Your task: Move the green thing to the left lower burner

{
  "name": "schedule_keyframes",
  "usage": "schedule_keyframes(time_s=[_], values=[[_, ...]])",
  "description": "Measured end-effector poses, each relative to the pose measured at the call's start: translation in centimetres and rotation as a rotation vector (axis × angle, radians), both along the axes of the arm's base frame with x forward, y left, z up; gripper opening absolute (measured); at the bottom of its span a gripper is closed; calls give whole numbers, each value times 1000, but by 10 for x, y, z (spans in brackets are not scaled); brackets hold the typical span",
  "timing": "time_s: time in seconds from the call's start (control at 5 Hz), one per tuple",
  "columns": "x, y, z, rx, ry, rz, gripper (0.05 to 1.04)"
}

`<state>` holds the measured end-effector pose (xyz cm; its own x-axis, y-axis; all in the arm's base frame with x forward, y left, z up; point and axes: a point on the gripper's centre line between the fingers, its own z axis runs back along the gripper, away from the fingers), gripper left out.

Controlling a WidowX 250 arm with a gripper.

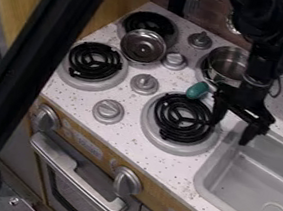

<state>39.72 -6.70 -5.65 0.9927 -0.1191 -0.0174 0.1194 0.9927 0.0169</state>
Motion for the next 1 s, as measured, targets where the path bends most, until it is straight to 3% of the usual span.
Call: schedule_keyframes(time_s=[0.2,0.4,0.6,0.8,1.0], values=[[-7,35,-2,18,5,101,998],[-5,60,6,34,-46,161,998],[5,73,30,52,-113,200,998],[6,82,35,59,-125,235,998],[27,80,49,34,-197,235,998]])
